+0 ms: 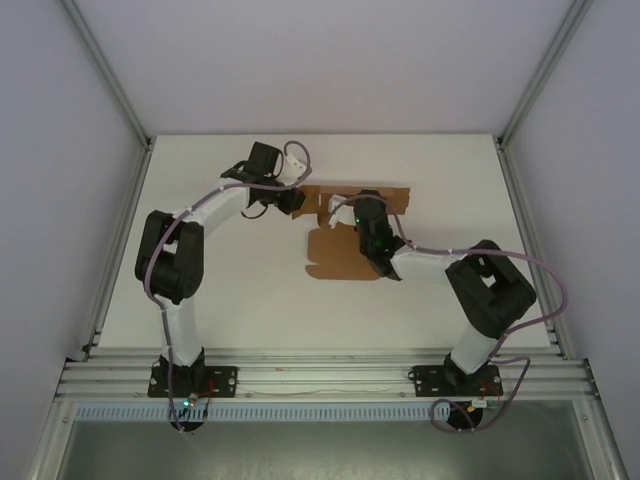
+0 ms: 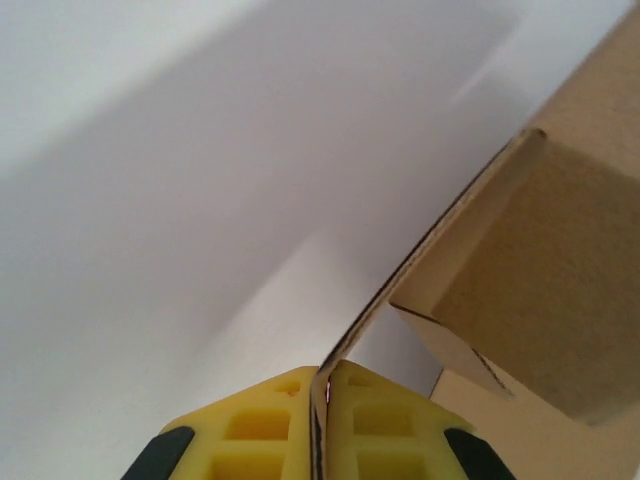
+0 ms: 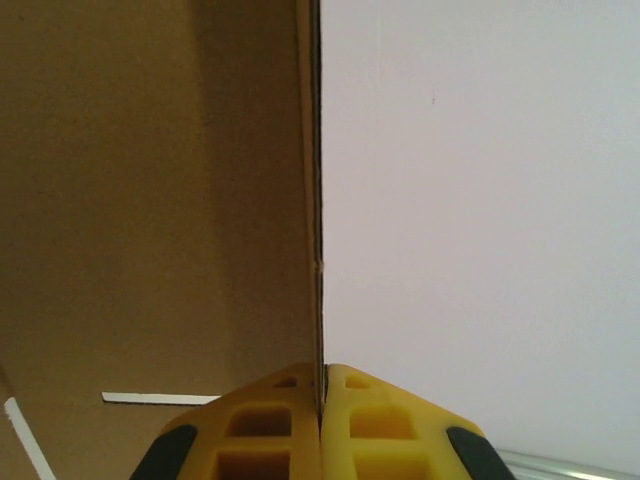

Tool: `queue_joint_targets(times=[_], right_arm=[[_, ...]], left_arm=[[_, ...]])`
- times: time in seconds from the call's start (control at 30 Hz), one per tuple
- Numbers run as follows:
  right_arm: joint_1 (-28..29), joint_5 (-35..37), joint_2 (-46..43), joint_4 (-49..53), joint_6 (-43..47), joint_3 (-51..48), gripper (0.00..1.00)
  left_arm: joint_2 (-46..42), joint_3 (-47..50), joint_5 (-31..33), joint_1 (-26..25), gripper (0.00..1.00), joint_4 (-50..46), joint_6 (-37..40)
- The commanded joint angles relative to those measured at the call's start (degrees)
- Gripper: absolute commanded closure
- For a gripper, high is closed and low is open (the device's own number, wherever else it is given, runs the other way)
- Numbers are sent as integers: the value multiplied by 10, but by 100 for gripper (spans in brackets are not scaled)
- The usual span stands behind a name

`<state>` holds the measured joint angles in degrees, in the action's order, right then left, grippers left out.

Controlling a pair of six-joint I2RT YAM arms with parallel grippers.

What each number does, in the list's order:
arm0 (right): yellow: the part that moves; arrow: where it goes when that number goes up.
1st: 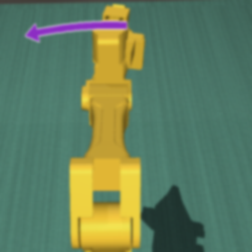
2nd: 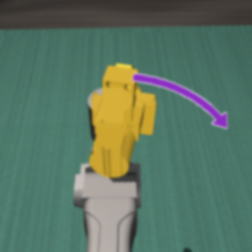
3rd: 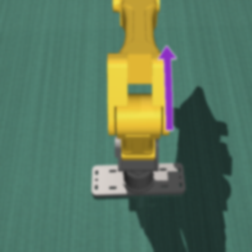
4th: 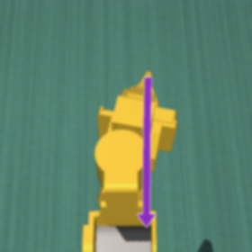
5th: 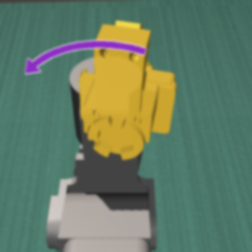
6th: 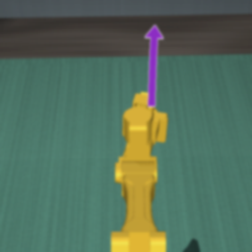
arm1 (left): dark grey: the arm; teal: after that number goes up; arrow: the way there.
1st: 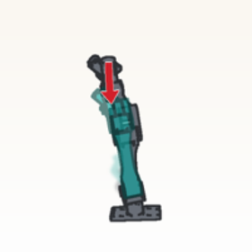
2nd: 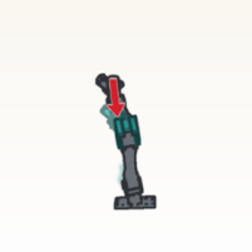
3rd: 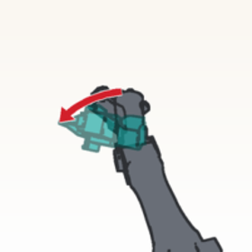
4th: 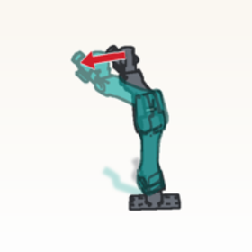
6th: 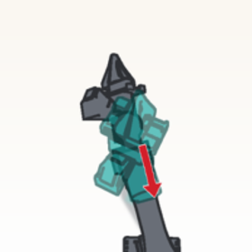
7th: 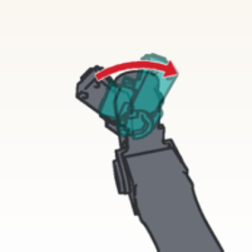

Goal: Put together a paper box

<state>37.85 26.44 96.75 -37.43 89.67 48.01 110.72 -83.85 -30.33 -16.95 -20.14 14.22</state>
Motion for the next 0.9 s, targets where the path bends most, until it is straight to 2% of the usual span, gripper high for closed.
queue_joint_targets(times=[0.0,0.07,0.17,0.2,0.33,0.4,0.53,0.63,0.7,0.83,0.87], right_arm=[[25,23,7,-9,-48,-4,100],[38,39,18,5,-78,1,100],[58,68,46,11,-114,14,100],[61,81,59,9,-122,20,100],[63,102,89,-16,-142,29,100],[66,104,93,-7,-159,34,100],[66,96,95,-5,-182,34,100],[66,91,94,-7,-190,28,100],[67,86,94,-13,-189,22,100],[62,78,89,-22,-178,10,100],[59,74,87,-23,-177,6,100]], left_arm=[[-36,40,158,-16,100,118,-114],[-42,68,194,-26,100,166,-181],[-38,103,186,-44,100,219,-250],[-38,117,173,-51,100,242,-255],[-49,152,190,-90,100,277,-281],[-56,172,174,-101,100,302,-305],[-68,201,164,-105,100,333,-348],[-69,208,120,-106,100,359,-377],[-68,218,87,-108,99,388,-377],[-68,221,159,-106,98,327,-341],[-71,228,153,-101,93,315,-329]])
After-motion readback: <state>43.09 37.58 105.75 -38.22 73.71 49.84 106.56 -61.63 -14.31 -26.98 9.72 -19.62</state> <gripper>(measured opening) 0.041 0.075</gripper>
